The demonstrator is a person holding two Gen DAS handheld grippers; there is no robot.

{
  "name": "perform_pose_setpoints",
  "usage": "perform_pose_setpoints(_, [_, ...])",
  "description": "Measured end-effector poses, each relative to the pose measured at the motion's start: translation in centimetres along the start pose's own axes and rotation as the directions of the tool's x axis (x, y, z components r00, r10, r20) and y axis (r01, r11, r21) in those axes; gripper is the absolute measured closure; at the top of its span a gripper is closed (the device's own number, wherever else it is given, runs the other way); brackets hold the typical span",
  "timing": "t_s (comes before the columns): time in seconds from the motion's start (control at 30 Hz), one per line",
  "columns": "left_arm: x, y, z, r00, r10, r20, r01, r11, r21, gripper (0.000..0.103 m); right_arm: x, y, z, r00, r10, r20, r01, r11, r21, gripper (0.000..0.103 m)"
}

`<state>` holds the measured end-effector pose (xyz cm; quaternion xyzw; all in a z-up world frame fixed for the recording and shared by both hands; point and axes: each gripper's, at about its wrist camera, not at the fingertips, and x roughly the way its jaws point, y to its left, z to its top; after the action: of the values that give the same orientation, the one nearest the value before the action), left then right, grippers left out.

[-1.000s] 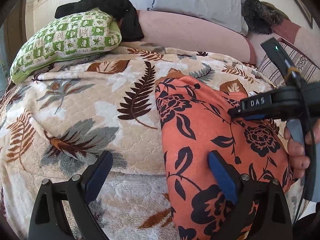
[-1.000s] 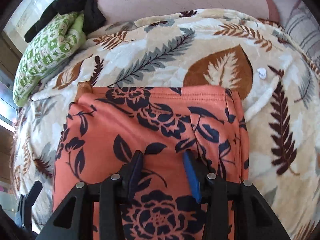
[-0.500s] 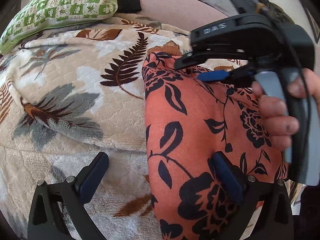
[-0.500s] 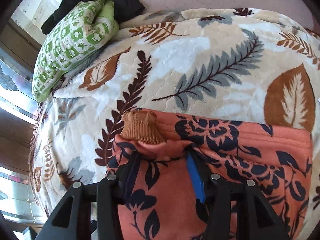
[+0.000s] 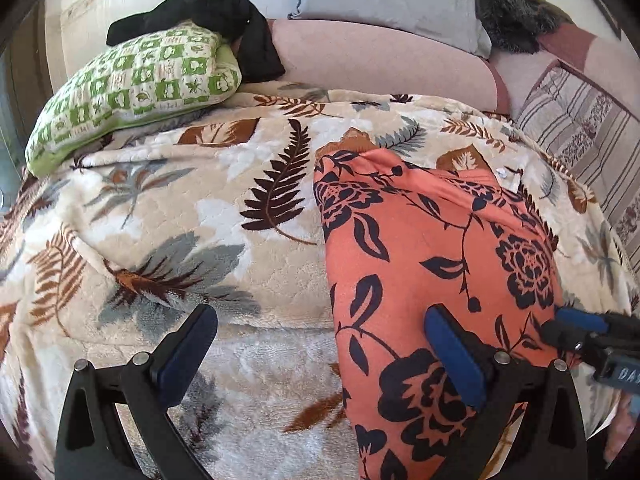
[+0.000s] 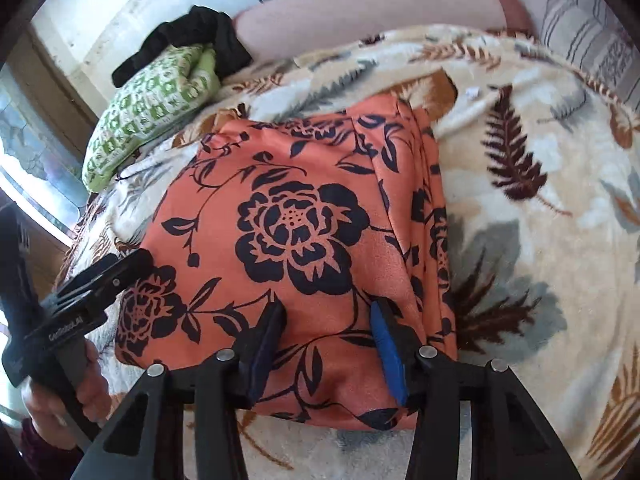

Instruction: Fold small clothes

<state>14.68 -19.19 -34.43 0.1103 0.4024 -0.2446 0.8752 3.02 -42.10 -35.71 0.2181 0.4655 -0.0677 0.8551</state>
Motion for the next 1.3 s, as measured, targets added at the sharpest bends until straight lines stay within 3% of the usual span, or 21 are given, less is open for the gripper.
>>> perform_pose_setpoints(0.07, [-0.1, 0.0, 0.2, 0.999, 0.032, 0.034, -0.032, 0.999, 0.014, 0.000, -1.0, 0.2, 1.1, 1.000, 0.013, -0.023, -0.012, 1.000, 0.018, 0.052])
perform_pose_setpoints(0.17, [-1.2, -0.6, 0.3, 0.991, 0.084, 0.101, -0.092, 0.993, 0.074, 0.000, -3.2, -1.7, 1.7, 0.986, 0.106, 0.126, -0.121, 0.986, 0.117, 0.048])
perform_pose_setpoints(0.23, [-1.3, -1.1, 0.7, 0.989, 0.100, 0.107, -0.110, 0.989, 0.096, 0.000, -3.8, -2.8, 1.7, 0.979, 0.061, 0.196, -0.094, 0.982, 0.162, 0.045])
perform_pose_setpoints(0.47, [-0.9, -1.0, 1.7, 0.992, 0.099, 0.082, -0.104, 0.993, 0.057, 0.000, -4.2, -2.5, 3.2, 0.962, -0.012, 0.274, -0.041, 0.982, 0.187, 0.045])
perform_pose_setpoints(0.87, [-1.8, 0.6, 2.7, 0.985, 0.109, 0.137, -0.109, 0.994, -0.009, 0.000, -2.5, 0.9, 3.5, 0.968, -0.018, 0.249, -0.014, 0.992, 0.126, 0.045])
perform_pose_setpoints(1.3, [-0.9, 0.3, 2.5, 0.984, 0.139, 0.116, -0.141, 0.990, 0.005, 0.000, -2.0, 0.6, 3.4, 0.974, -0.011, 0.225, -0.019, 0.991, 0.133, 0.045])
